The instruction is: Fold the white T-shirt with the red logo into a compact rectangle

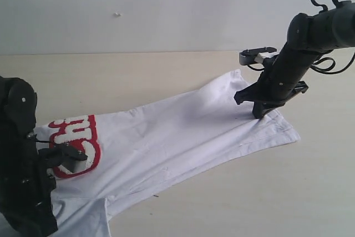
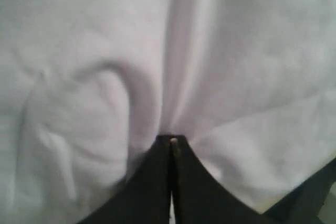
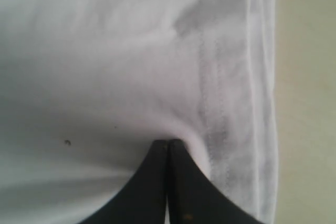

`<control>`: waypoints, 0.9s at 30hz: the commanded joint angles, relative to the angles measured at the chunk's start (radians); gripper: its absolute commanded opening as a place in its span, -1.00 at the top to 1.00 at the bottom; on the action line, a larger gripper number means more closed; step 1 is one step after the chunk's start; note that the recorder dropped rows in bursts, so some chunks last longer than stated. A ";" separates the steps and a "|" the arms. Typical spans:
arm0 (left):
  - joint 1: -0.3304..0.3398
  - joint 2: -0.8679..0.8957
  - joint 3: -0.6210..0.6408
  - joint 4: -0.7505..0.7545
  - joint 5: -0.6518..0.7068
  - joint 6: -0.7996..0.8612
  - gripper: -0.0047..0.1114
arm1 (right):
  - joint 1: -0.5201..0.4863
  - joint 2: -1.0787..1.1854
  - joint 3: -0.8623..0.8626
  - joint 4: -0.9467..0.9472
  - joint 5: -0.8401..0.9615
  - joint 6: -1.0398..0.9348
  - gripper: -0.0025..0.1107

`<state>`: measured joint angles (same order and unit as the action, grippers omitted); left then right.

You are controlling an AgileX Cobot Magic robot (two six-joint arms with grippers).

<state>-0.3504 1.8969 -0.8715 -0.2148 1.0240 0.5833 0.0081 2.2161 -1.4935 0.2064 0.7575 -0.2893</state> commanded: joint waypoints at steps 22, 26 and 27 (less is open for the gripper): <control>0.212 -0.149 -0.016 -0.132 -0.486 0.066 0.59 | -0.008 -0.006 0.008 -0.006 -0.035 -0.042 0.96; 0.212 -0.044 -0.079 -0.182 -0.578 0.061 0.63 | -0.008 -0.006 0.008 -0.006 -0.035 -0.042 0.96; 0.217 -0.013 -0.094 -0.160 -0.602 0.035 0.65 | -0.008 -0.006 0.008 -0.006 -0.035 -0.044 0.96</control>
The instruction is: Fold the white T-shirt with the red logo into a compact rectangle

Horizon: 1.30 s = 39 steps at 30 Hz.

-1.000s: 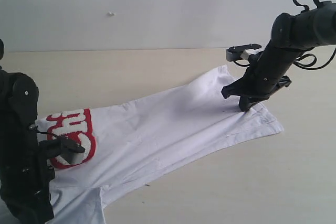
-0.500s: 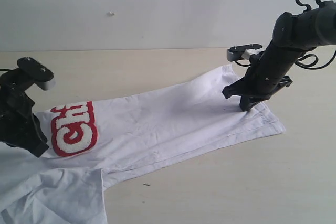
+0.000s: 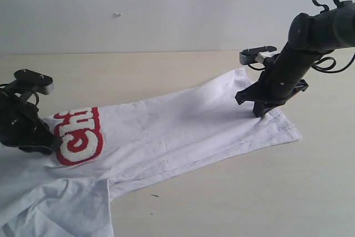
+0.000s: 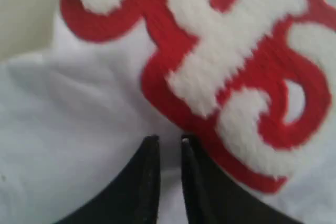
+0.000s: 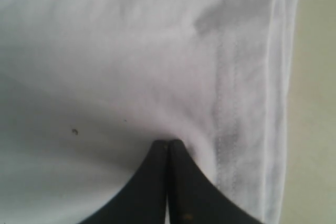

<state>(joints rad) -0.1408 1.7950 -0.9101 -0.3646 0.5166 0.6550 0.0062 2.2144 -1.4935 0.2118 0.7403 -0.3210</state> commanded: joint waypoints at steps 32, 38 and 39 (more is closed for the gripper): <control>0.032 0.198 -0.504 -0.006 0.125 -0.017 0.92 | 0.011 -0.058 -0.005 0.178 -0.473 -0.130 0.96; 0.032 0.209 -0.363 -0.187 0.282 0.223 0.92 | 0.016 0.125 -0.203 0.045 -0.261 -0.082 0.96; 0.032 0.215 -0.333 -0.185 0.248 0.223 0.92 | 0.016 0.128 -0.210 -0.003 -0.267 -0.047 0.96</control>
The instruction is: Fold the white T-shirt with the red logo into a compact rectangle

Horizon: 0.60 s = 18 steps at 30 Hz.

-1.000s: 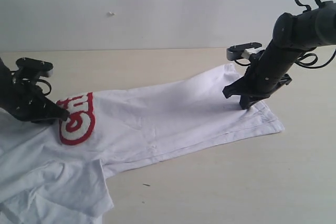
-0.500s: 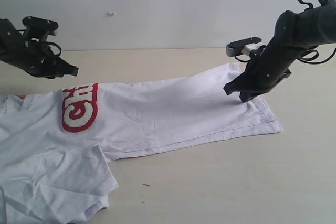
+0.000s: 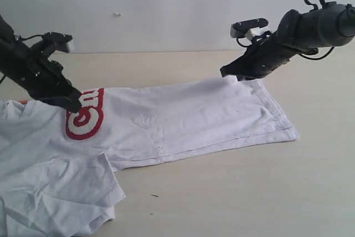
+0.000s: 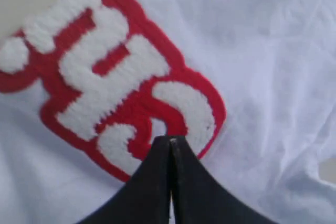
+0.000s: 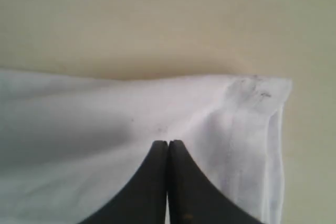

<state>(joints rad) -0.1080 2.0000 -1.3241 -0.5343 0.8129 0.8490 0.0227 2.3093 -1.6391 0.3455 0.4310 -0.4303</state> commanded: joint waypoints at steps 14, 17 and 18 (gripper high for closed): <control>0.000 0.090 0.138 0.106 -0.438 -0.199 0.92 | -0.003 -0.064 0.081 -0.478 0.132 0.348 0.96; -0.005 0.071 0.138 0.108 -0.401 -0.199 0.92 | -0.001 -0.094 0.081 -0.432 0.138 0.344 0.96; -0.006 0.059 0.138 0.108 -0.387 -0.197 0.92 | -0.001 -0.100 0.081 -0.412 0.141 0.333 0.96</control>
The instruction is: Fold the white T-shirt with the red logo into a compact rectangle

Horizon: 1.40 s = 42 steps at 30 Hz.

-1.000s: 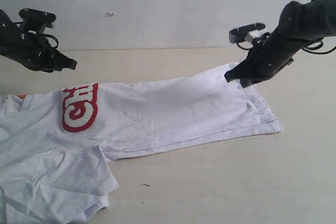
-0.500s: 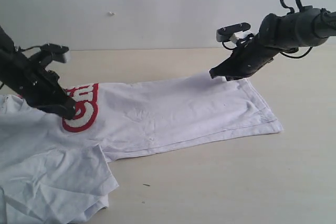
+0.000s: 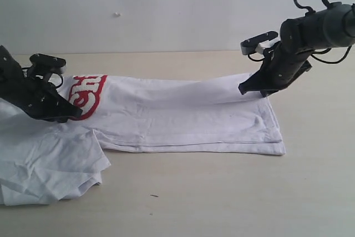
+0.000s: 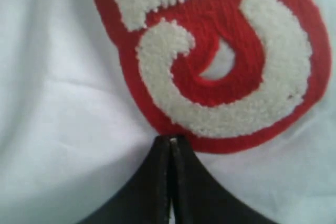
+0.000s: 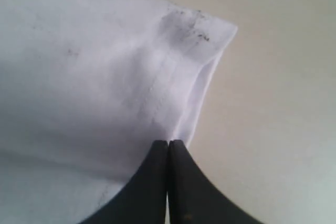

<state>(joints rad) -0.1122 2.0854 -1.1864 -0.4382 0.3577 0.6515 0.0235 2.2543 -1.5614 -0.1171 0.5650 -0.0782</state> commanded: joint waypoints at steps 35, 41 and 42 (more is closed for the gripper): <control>-0.247 -0.353 0.174 0.239 0.580 -0.033 0.92 | 0.021 0.049 -0.002 0.012 0.135 -0.016 0.96; -0.354 -0.381 0.213 0.255 0.525 -0.033 0.49 | 0.021 0.049 -0.002 0.035 0.133 -0.026 0.96; -0.363 -0.381 0.227 0.265 0.493 -0.037 0.39 | 0.021 0.049 -0.002 0.035 0.136 -0.026 0.96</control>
<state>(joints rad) -0.4433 1.7121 -0.9913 -0.1989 0.9112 0.6282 0.0556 2.2743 -1.5740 -0.0670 0.6508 -0.0962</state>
